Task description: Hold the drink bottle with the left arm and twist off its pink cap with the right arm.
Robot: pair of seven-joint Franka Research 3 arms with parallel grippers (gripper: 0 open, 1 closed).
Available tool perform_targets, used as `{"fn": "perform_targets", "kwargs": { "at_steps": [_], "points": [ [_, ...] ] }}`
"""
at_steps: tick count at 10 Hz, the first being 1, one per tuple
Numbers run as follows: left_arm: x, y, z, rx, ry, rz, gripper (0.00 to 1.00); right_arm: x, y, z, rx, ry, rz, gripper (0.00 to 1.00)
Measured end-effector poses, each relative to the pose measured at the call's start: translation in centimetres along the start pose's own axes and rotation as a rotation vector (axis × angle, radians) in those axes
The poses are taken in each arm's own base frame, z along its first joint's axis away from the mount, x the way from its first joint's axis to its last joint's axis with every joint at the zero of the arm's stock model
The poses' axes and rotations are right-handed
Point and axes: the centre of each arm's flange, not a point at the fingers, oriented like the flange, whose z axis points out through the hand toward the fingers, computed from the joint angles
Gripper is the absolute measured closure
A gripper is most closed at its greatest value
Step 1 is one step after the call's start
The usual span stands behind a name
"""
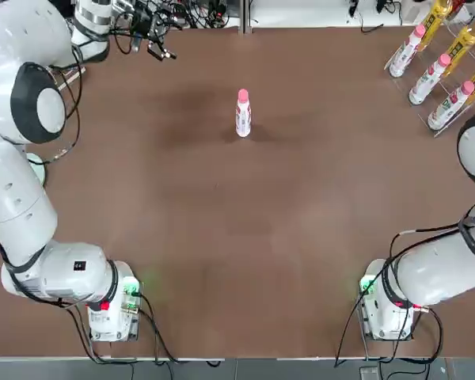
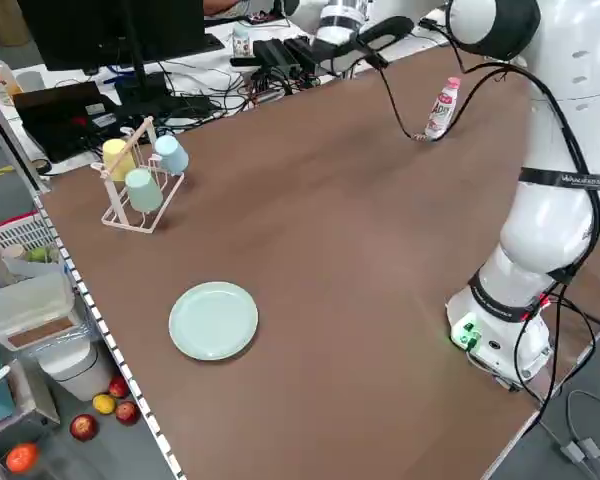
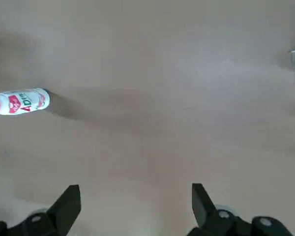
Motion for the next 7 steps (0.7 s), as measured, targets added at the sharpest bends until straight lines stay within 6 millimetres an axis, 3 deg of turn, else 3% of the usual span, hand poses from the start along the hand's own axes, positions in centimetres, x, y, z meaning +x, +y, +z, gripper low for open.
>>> {"fn": "perform_targets", "kwargs": {
  "at_steps": [1,4,6,7],
  "points": [
    [0.2,-0.1,0.4,-0.014,-0.021,-0.009,0.0,-0.1,-2.1,0.1,0.0,0.012,0.012,0.0],
    [2.1,-0.3,1.2,-0.053,-0.058,-0.019,0.0,0.9,-5.8,1.8,0.004,0.04,0.041,0.0],
    [2.1,0.1,3.5,-0.096,-0.079,-0.005,0.0,1.4,-8.5,3.5,-0.01,0.047,0.07,0.0],
    [1.4,0.4,5.0,-0.117,-0.082,-0.005,0.0,1.5,-8.7,3.9,-0.017,0.045,0.078,0.0]
  ]
}}
